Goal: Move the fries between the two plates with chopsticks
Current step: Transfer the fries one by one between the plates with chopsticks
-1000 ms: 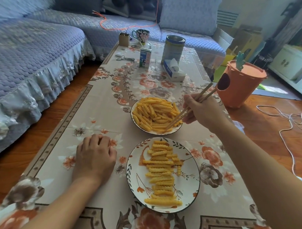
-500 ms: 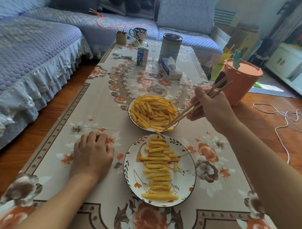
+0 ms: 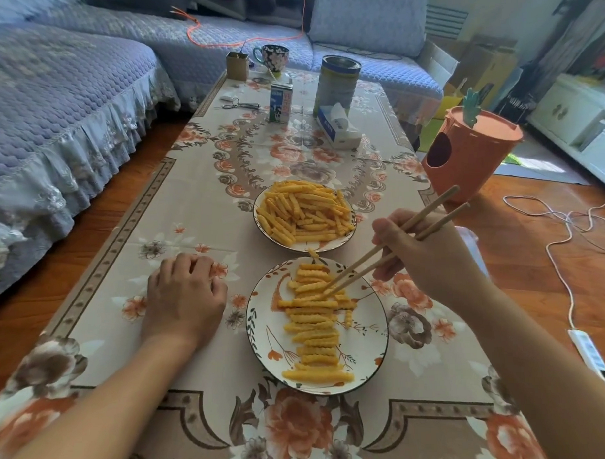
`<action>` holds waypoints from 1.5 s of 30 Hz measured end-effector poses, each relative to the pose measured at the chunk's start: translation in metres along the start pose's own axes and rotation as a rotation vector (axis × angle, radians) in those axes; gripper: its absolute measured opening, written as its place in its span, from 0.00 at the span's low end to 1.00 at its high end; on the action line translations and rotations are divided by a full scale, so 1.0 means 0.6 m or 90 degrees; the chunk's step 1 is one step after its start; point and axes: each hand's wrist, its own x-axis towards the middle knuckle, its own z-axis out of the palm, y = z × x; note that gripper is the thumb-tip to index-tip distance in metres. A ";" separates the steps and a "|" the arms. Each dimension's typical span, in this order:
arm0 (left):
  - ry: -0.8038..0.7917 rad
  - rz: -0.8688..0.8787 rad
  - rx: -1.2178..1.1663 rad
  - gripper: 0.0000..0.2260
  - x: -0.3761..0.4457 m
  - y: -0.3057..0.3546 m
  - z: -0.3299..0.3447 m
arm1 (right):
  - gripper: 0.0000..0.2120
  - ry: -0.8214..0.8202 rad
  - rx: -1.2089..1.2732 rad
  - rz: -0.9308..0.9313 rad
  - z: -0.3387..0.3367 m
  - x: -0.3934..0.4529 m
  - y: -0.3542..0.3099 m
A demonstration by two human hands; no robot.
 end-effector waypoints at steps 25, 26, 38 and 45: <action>0.011 0.005 0.003 0.18 0.002 -0.001 0.003 | 0.16 0.052 0.083 -0.044 0.007 0.023 -0.009; 0.010 0.005 0.004 0.18 0.001 -0.001 0.002 | 0.17 0.034 0.088 -0.034 0.005 0.017 -0.011; 0.006 0.006 0.009 0.18 0.000 0.000 -0.001 | 0.17 0.051 0.148 -0.018 0.056 -0.007 -0.005; 0.005 0.007 0.014 0.18 -0.001 -0.001 0.000 | 0.15 0.133 0.100 -0.084 0.054 0.040 0.002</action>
